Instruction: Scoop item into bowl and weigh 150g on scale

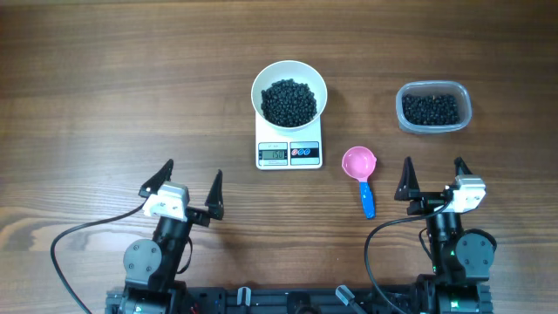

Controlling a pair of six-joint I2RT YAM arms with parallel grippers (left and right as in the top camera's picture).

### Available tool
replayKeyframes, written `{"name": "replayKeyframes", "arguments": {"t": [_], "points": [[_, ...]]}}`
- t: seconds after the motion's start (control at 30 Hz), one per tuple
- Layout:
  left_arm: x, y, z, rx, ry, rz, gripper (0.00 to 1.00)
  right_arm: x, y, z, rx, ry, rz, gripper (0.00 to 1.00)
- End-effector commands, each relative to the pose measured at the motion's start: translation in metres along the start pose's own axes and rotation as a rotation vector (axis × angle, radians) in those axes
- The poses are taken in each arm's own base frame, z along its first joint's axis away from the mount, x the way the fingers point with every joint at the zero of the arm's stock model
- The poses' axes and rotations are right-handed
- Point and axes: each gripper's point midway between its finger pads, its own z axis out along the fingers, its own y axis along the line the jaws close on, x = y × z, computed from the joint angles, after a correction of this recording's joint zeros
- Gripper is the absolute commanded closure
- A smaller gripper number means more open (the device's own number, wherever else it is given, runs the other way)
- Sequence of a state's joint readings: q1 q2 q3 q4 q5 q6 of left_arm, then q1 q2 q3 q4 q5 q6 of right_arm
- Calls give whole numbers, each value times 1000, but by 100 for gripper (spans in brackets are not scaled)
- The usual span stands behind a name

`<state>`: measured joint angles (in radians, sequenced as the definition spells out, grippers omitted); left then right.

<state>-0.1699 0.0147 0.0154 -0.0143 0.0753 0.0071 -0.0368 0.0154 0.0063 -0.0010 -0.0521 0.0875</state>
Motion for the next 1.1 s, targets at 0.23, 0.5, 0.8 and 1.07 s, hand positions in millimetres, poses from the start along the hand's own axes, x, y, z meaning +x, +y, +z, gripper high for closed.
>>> {"name": "replayKeyframes", "arguments": {"t": [0.23, 0.5, 0.8, 1.07], "points": [[9, 31, -3, -147, 20, -49, 0, -3, 0, -1, -6, -13, -10, 0], [16, 27, -3, -124, 49, -53, 0, -3, 0, -1, -5, -13, -10, 0], [16, 28, -3, -130, 42, -152, 0, -3, 0, -1, -6, -13, -10, 0], [16, 28, -3, -130, 43, -149, 0, -3, 0, -1, -6, -13, -10, 0]]}}
